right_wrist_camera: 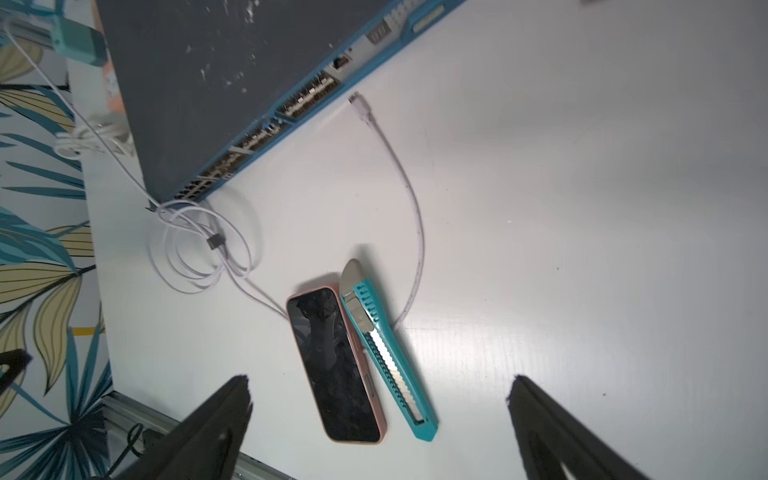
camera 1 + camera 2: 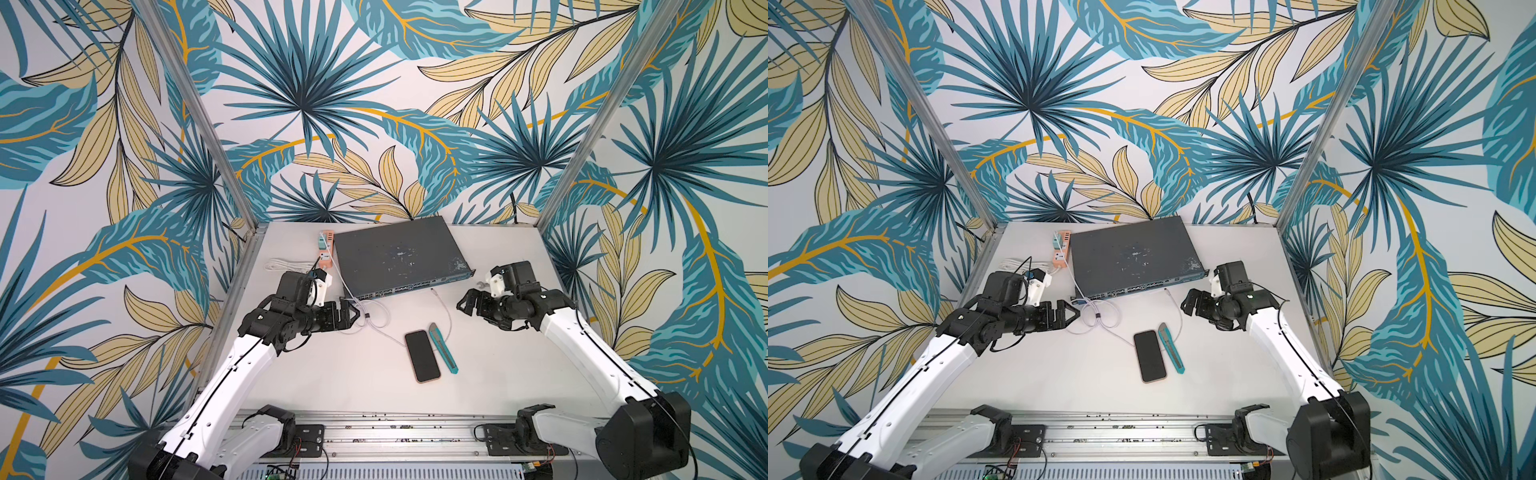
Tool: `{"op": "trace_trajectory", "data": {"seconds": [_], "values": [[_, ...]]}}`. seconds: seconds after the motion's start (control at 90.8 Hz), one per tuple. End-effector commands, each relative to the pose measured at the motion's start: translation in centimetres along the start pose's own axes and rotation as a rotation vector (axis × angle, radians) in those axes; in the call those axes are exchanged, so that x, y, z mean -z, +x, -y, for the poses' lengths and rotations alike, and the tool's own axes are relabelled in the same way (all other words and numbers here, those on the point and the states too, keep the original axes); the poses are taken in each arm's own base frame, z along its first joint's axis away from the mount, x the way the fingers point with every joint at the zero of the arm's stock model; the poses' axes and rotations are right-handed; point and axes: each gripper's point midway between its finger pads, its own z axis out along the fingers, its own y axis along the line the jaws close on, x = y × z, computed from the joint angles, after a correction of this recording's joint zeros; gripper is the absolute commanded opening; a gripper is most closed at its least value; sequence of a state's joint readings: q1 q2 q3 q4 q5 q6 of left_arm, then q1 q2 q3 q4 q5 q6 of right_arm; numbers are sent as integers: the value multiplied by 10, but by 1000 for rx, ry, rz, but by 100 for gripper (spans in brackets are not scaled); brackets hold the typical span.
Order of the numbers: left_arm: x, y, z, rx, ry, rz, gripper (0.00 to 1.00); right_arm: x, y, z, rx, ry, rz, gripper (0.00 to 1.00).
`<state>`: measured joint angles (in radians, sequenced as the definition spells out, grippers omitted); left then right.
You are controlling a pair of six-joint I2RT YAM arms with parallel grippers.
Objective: Plug the charging cable into the phone
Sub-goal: Pick up the distractor from the center of the board.
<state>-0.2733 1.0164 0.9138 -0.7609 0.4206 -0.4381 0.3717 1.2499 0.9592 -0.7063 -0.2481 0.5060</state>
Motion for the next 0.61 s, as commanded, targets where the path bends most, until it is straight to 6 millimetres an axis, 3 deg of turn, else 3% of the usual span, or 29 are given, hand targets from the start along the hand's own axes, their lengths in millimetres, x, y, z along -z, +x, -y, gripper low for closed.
{"op": "trace_trajectory", "data": {"seconds": [0.0, 0.319, 0.595], "values": [[0, 5, 3, -13, 15, -27, 100, -14, 7, 7, 17, 77, 8, 98], [-11, 8, -1, -6, 19, -56, 100, -41, 25, -2, 30, 69, -47, 91], [-20, 13, -4, 15, 27, -79, 100, -60, 39, 0, 55, 121, -81, 80]]}}
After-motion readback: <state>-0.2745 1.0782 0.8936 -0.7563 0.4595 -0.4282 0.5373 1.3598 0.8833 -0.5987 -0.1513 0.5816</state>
